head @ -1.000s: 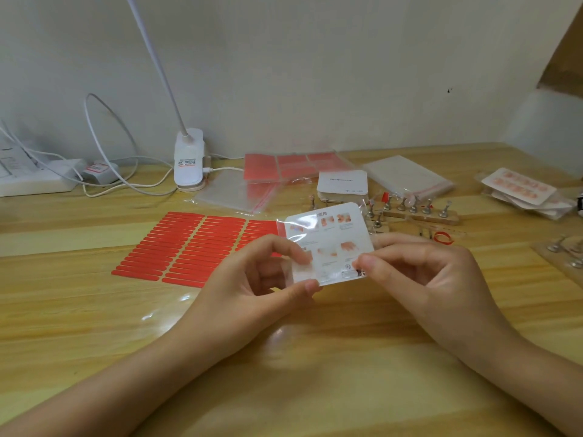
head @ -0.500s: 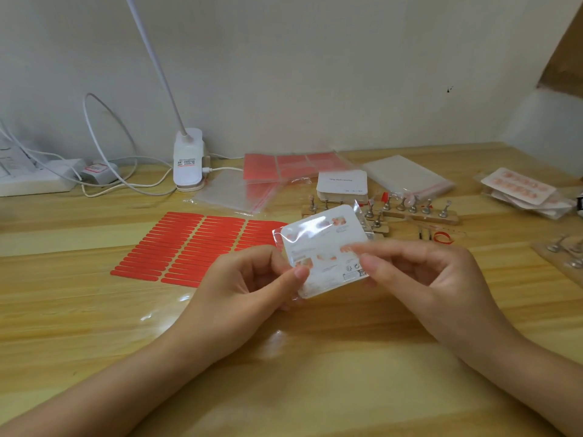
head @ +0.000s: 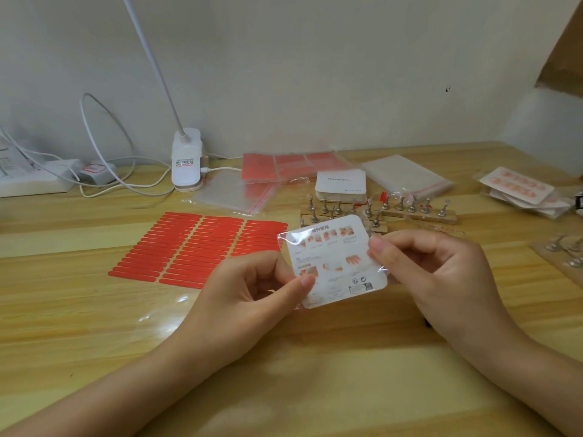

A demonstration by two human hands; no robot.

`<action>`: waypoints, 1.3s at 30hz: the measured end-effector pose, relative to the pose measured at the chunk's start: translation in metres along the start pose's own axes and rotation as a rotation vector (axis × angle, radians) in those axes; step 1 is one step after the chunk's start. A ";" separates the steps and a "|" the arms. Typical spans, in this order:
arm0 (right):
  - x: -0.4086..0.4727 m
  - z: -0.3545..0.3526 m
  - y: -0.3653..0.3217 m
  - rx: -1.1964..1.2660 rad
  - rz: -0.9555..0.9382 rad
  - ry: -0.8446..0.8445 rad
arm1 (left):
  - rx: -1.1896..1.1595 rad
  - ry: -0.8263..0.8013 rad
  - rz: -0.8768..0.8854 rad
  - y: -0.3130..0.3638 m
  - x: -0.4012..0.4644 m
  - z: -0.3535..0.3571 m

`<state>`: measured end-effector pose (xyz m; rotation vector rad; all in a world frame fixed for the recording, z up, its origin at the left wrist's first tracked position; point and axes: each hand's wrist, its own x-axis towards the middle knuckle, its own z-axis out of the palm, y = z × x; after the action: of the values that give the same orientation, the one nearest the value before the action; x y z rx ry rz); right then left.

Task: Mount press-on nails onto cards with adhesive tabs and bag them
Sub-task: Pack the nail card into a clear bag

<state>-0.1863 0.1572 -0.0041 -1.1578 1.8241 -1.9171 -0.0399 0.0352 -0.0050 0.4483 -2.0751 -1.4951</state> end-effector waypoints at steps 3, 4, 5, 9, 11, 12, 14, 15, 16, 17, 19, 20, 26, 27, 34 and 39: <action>-0.001 0.000 0.001 0.009 -0.004 -0.011 | 0.000 -0.001 -0.019 0.002 -0.002 -0.001; -0.001 0.000 0.001 0.007 -0.006 -0.015 | -0.010 -0.006 -0.032 0.002 -0.002 -0.002; -0.001 0.000 0.000 0.002 -0.010 -0.019 | -0.033 -0.012 -0.050 0.003 -0.002 -0.002; -0.001 0.000 -0.002 0.007 -0.040 -0.022 | -0.223 -0.011 -0.168 0.003 0.001 -0.004; -0.002 0.001 -0.002 0.012 -0.054 -0.026 | -0.285 -0.005 -0.231 0.001 0.003 -0.004; -0.002 0.001 -0.001 0.008 -0.062 -0.029 | -0.315 -0.018 -0.262 0.000 0.003 -0.004; -0.003 0.002 -0.001 -0.007 -0.086 -0.034 | -0.366 -0.080 -0.300 -0.003 0.004 -0.006; -0.003 0.002 -0.001 -0.013 -0.098 -0.037 | -0.379 -0.115 -0.299 -0.004 0.004 -0.007; -0.003 0.003 -0.001 -0.017 -0.108 -0.038 | -0.384 -0.137 -0.293 -0.005 0.005 -0.007; -0.003 0.003 -0.001 -0.023 -0.116 -0.035 | -0.384 -0.145 -0.286 -0.006 0.004 -0.007; -0.004 0.003 0.000 -0.035 -0.129 -0.021 | -0.390 -0.152 -0.269 -0.008 0.004 -0.007; -0.004 0.003 0.000 -0.037 -0.133 -0.016 | -0.395 -0.158 -0.259 -0.008 0.003 -0.007; -0.005 0.003 0.002 -0.051 -0.142 -0.005 | -0.393 -0.159 -0.226 -0.009 0.002 -0.006; -0.005 0.003 0.002 -0.055 -0.143 -0.002 | -0.391 -0.158 -0.223 -0.009 0.002 -0.006; -0.004 0.002 0.004 -0.132 -0.144 0.005 | -0.388 -0.154 -0.197 -0.008 0.001 -0.004; -0.001 0.000 0.009 -0.169 -0.138 0.026 | -0.394 -0.148 -0.177 -0.011 0.002 -0.005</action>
<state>-0.1881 0.1565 -0.0127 -1.3506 2.0015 -1.8878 -0.0389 0.0270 -0.0135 0.3836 -1.8181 -2.0418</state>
